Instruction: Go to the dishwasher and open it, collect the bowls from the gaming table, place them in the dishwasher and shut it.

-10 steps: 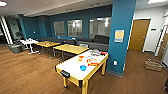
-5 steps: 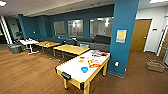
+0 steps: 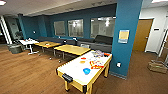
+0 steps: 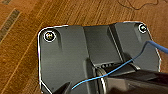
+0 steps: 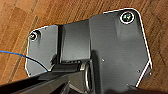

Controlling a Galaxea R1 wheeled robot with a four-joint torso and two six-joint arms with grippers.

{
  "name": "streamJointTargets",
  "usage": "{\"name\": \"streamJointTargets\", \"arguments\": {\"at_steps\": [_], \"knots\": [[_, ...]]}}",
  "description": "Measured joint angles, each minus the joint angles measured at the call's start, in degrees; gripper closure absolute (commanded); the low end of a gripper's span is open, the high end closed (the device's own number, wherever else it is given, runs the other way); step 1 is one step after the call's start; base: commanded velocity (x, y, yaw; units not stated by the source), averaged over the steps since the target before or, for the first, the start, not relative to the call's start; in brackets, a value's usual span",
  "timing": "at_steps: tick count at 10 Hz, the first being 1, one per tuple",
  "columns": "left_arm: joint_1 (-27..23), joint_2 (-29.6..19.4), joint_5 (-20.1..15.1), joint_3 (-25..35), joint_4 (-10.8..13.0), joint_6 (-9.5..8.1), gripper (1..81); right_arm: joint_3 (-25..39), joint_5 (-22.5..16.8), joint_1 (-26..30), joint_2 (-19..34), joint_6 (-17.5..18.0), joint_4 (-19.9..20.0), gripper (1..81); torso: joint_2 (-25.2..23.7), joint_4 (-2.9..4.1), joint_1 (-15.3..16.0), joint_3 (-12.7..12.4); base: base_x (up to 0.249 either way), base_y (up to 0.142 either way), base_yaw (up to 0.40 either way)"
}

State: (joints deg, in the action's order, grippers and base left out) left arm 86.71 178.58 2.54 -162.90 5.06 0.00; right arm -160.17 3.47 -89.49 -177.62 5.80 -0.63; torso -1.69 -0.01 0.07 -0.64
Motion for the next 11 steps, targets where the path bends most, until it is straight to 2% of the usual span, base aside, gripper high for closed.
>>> {"name": "streamJointTargets", "arguments": {"at_steps": [11], "knots": [[0.02, -0.16, 0.0, 0.0, -0.02, 0.0, 1.0, 0.0, 0.05, -0.01, 0.07, 0.0, 0.0, 1.0, 0.0, 0.0, 0.0, 0.0, 0.102, 0.092, 0.0]]}}
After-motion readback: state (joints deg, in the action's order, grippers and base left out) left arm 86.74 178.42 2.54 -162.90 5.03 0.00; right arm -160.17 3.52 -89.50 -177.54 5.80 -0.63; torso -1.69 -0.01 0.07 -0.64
